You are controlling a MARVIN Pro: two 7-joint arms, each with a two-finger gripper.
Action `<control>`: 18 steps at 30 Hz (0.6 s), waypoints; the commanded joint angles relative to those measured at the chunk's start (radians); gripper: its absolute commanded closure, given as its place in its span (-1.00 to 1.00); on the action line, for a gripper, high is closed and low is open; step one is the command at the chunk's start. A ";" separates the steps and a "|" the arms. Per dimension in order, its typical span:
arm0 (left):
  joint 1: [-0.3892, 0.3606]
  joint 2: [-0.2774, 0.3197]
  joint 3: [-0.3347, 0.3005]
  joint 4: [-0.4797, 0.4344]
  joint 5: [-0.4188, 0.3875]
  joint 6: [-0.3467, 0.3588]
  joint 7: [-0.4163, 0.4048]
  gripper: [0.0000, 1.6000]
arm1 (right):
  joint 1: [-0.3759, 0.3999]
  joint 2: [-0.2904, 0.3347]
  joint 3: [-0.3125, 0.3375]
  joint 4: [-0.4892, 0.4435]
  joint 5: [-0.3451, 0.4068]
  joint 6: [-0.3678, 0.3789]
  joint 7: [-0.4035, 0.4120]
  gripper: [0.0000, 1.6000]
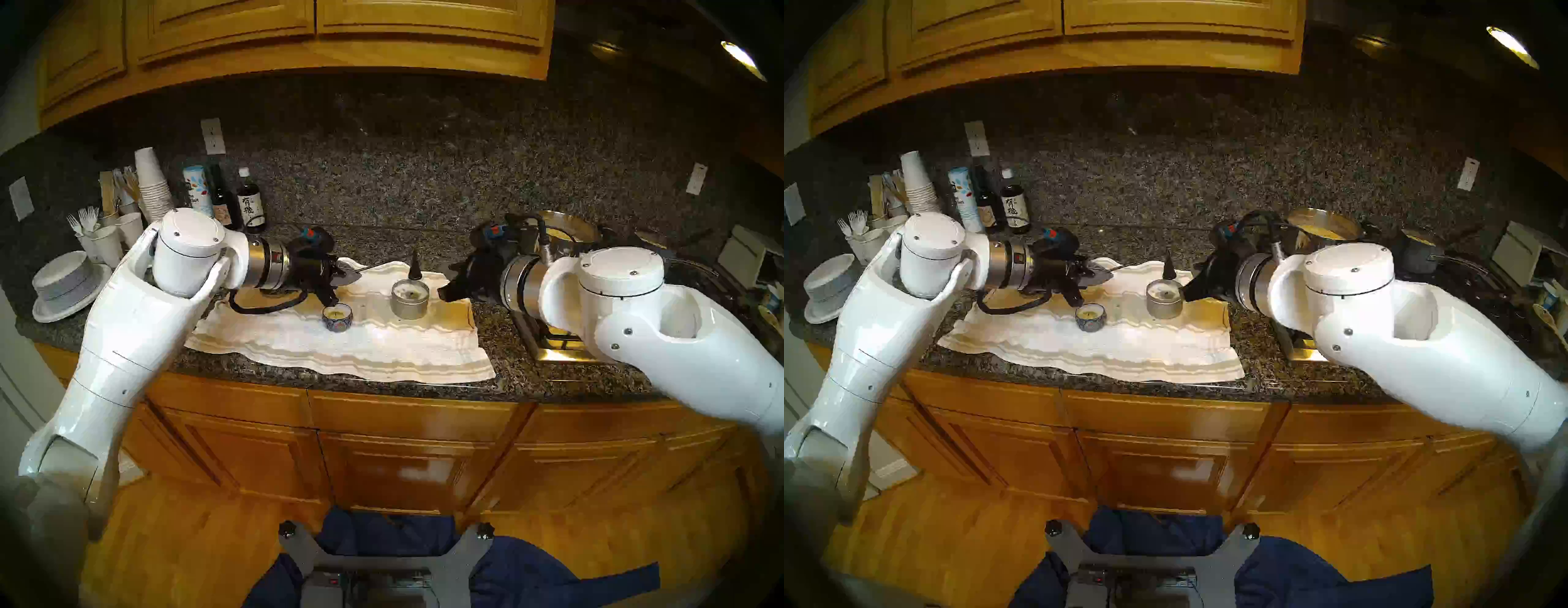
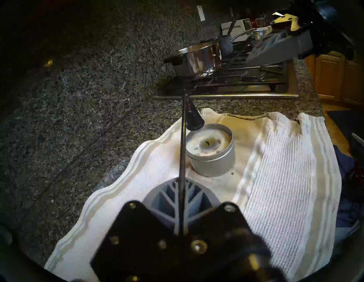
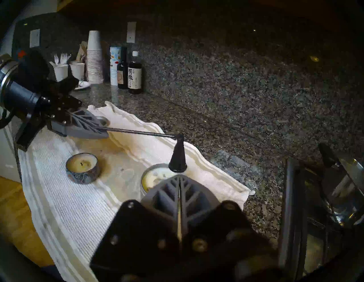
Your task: Put out candle flame
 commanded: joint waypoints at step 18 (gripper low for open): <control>0.213 0.165 -0.362 -0.134 -0.081 0.064 0.017 1.00 | 0.043 -0.023 0.020 0.016 -0.022 0.006 0.011 1.00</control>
